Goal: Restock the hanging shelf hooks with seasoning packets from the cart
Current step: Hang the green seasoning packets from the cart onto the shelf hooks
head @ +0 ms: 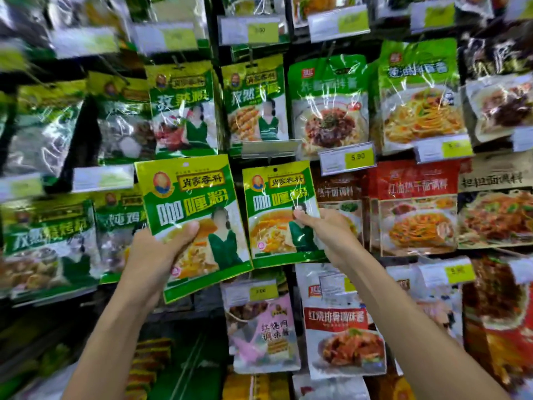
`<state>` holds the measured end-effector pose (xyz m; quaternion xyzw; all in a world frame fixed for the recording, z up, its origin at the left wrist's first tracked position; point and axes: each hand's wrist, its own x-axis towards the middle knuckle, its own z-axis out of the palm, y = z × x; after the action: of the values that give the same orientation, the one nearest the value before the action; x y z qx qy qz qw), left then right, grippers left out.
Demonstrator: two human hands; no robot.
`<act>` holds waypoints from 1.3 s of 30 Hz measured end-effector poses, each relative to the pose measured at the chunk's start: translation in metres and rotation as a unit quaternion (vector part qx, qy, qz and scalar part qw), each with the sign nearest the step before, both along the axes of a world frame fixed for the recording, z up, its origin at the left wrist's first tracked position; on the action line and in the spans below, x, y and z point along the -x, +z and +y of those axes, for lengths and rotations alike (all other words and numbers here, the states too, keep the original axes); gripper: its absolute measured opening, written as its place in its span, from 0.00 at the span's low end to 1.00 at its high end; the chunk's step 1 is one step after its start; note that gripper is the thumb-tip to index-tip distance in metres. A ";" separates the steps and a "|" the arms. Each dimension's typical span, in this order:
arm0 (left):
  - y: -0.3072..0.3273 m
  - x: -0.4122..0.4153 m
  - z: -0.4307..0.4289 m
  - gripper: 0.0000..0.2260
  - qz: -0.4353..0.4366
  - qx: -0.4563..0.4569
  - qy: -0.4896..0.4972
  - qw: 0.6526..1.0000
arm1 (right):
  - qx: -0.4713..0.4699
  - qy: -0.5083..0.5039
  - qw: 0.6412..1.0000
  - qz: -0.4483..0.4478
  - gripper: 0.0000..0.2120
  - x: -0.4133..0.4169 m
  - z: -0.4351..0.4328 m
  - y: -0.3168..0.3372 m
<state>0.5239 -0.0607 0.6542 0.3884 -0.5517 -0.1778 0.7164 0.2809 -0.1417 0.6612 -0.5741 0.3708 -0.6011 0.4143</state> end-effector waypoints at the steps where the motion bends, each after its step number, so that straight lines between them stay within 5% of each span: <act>1: 0.001 -0.002 -0.001 0.05 0.003 -0.005 -0.009 1.000 | -0.001 -0.001 1.000 0.001 0.24 -0.002 -0.002 0.002; 7: 0.003 -0.008 -0.011 0.07 -0.013 0.008 0.001 1.000 | -0.007 0.014 1.000 0.006 0.13 -0.009 -0.005 0.004; 11: 0.004 -0.006 -0.015 0.07 -0.016 0.007 -0.004 1.000 | -0.015 0.016 1.000 -0.017 0.24 -0.009 -0.016 -0.004; 17: 0.006 -0.010 -0.019 0.11 0.015 0.000 -0.042 0.999 | -0.029 0.010 0.999 -0.031 0.26 -0.007 -0.024 -0.005; 25: 0.004 -0.011 -0.023 0.02 -0.003 0.010 -0.065 0.998 | -0.056 -0.014 0.998 -0.038 0.09 -0.014 -0.032 -0.006; 29: 0.000 -0.008 -0.027 0.04 -0.012 0.001 -0.074 0.997 | -0.078 -0.052 0.995 -0.025 0.22 -0.024 -0.048 -0.003; 35: -0.012 0.003 -0.043 0.25 0.008 -0.065 -0.123 0.990 | -0.054 -0.099 0.992 0.056 0.20 -0.027 -0.061 -0.004; 39: -0.017 0.013 -0.054 0.50 0.012 -0.122 -0.143 0.982 | 0.030 -0.177 0.942 0.283 0.19 -0.011 -0.042 -0.015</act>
<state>0.5106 -0.1147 0.6374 0.3881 -0.5669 -0.3492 0.6373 0.2914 -0.1838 0.6466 -0.6580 0.5500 -0.4884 0.1613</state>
